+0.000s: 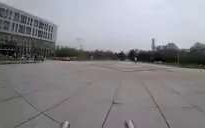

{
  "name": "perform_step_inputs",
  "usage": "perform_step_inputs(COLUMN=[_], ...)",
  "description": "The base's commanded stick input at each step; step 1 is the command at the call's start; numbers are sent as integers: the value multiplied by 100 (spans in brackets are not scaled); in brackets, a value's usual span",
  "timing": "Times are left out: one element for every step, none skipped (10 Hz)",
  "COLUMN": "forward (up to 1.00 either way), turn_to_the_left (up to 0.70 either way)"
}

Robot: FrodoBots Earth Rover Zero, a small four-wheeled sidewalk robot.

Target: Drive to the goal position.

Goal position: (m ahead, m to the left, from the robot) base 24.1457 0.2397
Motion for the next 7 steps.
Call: perform_step_inputs(forward=[100,100,100,100,100,100,100], turn_to_the_left=[-17,-4,0,0,0,7,9])
